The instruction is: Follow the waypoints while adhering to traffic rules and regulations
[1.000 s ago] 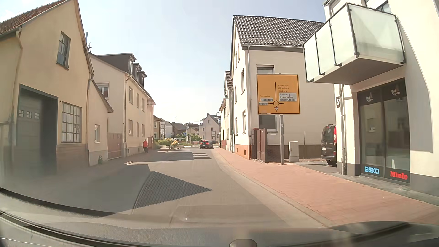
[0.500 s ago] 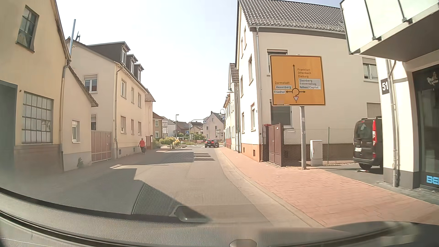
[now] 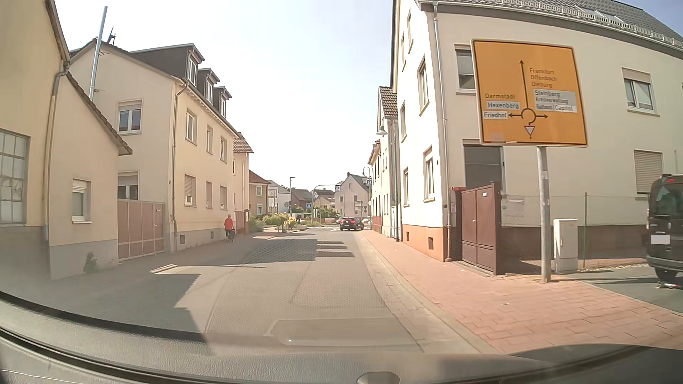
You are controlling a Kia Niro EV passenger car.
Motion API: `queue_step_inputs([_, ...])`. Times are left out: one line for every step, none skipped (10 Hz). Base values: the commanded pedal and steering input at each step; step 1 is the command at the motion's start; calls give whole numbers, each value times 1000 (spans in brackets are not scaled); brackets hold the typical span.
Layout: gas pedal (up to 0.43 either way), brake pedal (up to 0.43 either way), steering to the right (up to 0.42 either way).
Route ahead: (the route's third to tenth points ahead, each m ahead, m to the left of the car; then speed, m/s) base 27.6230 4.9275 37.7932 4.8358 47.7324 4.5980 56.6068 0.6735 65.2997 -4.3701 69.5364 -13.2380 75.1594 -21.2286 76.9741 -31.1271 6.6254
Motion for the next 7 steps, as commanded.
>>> queue_step_inputs([138, 0, -53])
queue_step_inputs([138, 0, -48])
queue_step_inputs([130, 0, -37])
queue_step_inputs([130, 0, -27])
queue_step_inputs([130, 0, -20])
queue_step_inputs([130, 0, -13])
queue_step_inputs([130, 0, -7])
